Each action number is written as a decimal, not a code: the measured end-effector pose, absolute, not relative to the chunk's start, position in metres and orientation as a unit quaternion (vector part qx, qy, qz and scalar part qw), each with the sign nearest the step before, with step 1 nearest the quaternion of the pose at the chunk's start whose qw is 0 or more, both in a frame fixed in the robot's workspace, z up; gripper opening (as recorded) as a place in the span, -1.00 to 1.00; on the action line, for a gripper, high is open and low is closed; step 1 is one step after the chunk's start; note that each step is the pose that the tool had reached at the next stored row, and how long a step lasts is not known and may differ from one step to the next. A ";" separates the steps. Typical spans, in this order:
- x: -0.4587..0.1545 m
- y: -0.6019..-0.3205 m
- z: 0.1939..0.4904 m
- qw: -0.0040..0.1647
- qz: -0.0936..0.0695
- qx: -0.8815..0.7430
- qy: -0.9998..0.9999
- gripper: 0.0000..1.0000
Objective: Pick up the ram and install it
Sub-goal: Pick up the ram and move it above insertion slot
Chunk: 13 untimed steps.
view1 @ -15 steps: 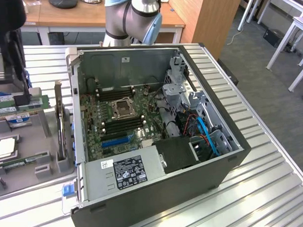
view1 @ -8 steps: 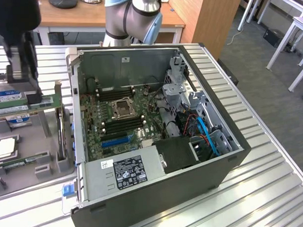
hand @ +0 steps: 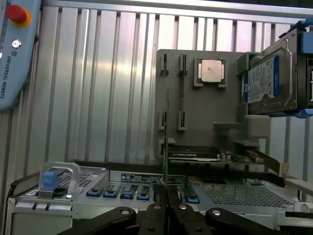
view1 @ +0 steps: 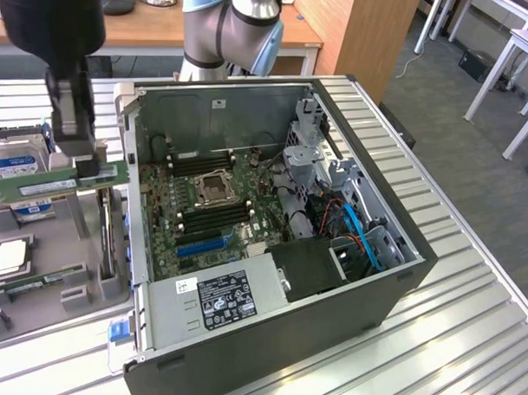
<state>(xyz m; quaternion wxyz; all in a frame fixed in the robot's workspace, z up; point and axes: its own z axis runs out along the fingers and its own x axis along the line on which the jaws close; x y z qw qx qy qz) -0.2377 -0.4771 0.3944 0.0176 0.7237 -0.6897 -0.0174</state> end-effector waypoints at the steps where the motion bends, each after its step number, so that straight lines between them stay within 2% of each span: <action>1: -0.234 -0.477 0.394 0.018 -0.017 0.724 -0.690 -0.76; 13: -0.200 -0.477 0.394 0.018 -0.017 0.724 -0.690 -0.76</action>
